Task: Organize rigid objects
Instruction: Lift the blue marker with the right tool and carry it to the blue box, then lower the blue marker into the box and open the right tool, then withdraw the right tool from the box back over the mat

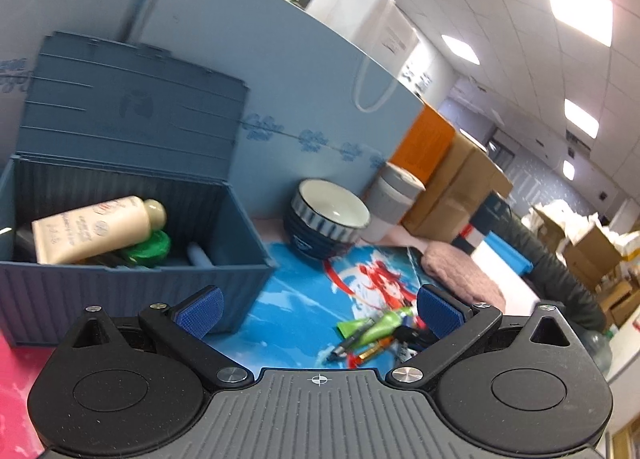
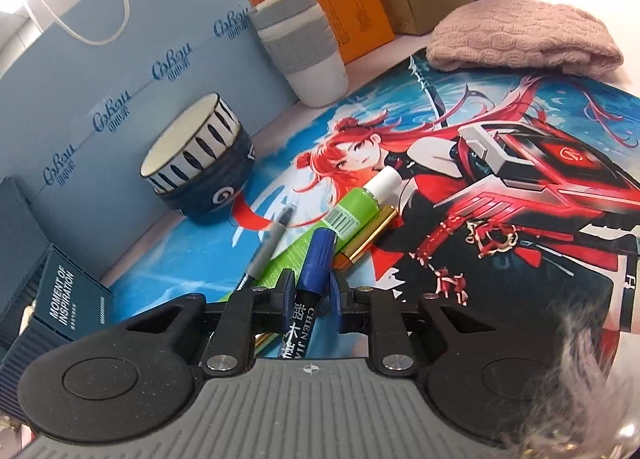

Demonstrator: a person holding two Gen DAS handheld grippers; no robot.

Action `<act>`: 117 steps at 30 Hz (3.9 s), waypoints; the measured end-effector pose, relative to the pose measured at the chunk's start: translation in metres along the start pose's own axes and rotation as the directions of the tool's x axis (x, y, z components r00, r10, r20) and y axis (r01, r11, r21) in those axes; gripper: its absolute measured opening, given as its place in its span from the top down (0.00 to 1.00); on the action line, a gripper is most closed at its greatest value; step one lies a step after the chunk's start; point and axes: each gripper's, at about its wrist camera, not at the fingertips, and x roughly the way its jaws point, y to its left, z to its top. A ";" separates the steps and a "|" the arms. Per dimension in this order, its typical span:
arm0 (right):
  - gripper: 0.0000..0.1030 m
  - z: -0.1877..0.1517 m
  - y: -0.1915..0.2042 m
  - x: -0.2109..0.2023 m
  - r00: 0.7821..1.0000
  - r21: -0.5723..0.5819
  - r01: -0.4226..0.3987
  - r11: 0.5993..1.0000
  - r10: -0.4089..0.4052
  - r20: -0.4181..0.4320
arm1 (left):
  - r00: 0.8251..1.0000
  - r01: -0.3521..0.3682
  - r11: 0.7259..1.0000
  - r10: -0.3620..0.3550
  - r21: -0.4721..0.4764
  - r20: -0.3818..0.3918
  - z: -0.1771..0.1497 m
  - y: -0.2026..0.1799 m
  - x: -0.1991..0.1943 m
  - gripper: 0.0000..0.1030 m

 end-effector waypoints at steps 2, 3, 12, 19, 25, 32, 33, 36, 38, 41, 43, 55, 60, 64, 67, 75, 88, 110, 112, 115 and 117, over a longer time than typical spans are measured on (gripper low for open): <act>0.84 0.000 0.002 -0.006 1.000 -0.005 -0.011 1.000 0.011 0.015 | 1.000 -0.016 1.000 0.017 -0.020 0.020 0.005 0.007 -0.006 0.00; 0.85 0.000 0.003 -0.010 1.000 -0.007 -0.019 1.000 0.019 0.023 | 0.999 -0.029 0.999 0.030 -0.030 0.035 0.008 0.011 -0.010 0.00; 0.86 -0.004 0.027 -0.053 0.984 -0.051 -0.094 0.994 0.101 0.148 | 0.961 -0.172 0.977 0.194 -0.122 0.196 0.028 0.046 -0.048 0.00; 0.86 0.000 0.069 -0.079 0.954 -0.142 -0.160 0.977 0.190 0.233 | 0.927 -0.305 0.949 0.315 -0.080 0.202 0.038 0.064 -0.052 0.00; 0.86 0.008 0.118 -0.089 0.915 -0.193 -0.244 0.950 0.291 0.278 | 0.927 -0.309 0.938 0.334 -0.159 0.172 0.039 0.094 -0.054 0.00; 0.86 0.007 0.187 -0.085 0.861 -0.269 -0.369 0.890 0.436 0.263 | 0.926 -0.315 0.926 0.348 -0.210 0.148 0.034 0.114 -0.053 0.00; 0.86 0.005 0.196 -0.082 0.856 -0.273 -0.387 0.881 0.453 0.247 | 0.926 -0.312 0.926 0.347 -0.214 0.147 0.034 0.116 -0.053 0.00; 0.86 -0.005 0.220 -0.070 0.845 -0.285 -0.433 0.855 0.495 0.200 | 0.927 -0.310 0.924 0.346 -0.225 0.147 0.035 0.121 -0.054 0.00; 0.86 -0.014 0.235 -0.062 0.844 -0.288 -0.457 0.841 0.513 0.156 | 0.925 -0.309 0.921 0.349 -0.237 0.150 0.036 0.123 -0.056 0.00; 0.86 -0.027 0.253 -0.049 0.828 -0.267 -0.514 0.815 0.553 0.096 | 0.926 -0.305 0.917 0.348 -0.258 0.144 0.037 0.128 -0.055 0.00; 0.86 -0.035 0.264 -0.040 0.824 -0.260 -0.529 0.808 0.562 0.069 | 0.927 -0.302 0.916 0.346 -0.263 0.143 0.037 0.129 -0.055 0.00; 0.86 -0.075 0.282 0.006 0.848 -0.222 -0.530 0.819 0.513 -0.134 | 0.930 -0.274 0.911 0.333 -0.309 0.156 0.039 0.142 -0.062 0.00; 0.84 -0.084 0.291 0.009 0.892 -0.322 -0.450 0.833 0.432 -0.131 | 0.934 -0.276 0.917 0.326 -0.289 0.142 0.039 0.141 -0.058 0.00; 0.82 -0.088 0.293 0.006 0.921 -0.391 -0.387 0.835 0.375 -0.109 | 0.935 -0.275 0.916 0.325 -0.290 0.140 0.038 0.141 -0.058 0.00; 0.78 -0.090 0.292 0.005 0.939 -0.437 -0.337 0.834 0.334 -0.087 | 0.935 -0.274 0.916 0.325 -0.292 0.141 0.039 0.141 -0.058 0.00; 0.50 -0.095 0.291 -0.003 0.950 -0.521 -0.286 0.804 0.307 -0.047 | 0.936 -0.277 0.915 0.326 -0.293 0.134 0.039 0.142 -0.057 0.00; 0.07 -0.079 0.260 -0.043 0.928 -0.526 -0.247 0.814 0.356 0.114 | 0.936 -0.279 0.920 0.324 -0.275 0.136 0.039 0.138 -0.057 0.00; 0.03 -0.033 0.174 -0.081 0.900 -0.377 -0.226 0.898 0.341 0.271 | 0.926 -0.231 0.960 0.267 -0.160 0.267 0.042 0.089 -0.081 0.00; 0.02 -0.031 0.168 -0.081 0.901 -0.363 -0.224 0.904 0.335 0.277 | 0.928 -0.214 0.967 0.245 -0.137 0.282 0.042 0.081 -0.081 0.00; 0.02 -0.027 0.158 -0.082 0.903 -0.344 -0.217 0.914 0.322 0.286 | 0.930 -0.213 0.973 0.228 -0.084 0.288 0.040 0.068 -0.079 0.00; 0.02 -0.025 0.151 -0.083 0.903 -0.329 -0.216 0.920 0.316 0.291 | 0.929 -0.218 0.974 0.226 -0.059 0.293 0.039 0.061 -0.078 0.00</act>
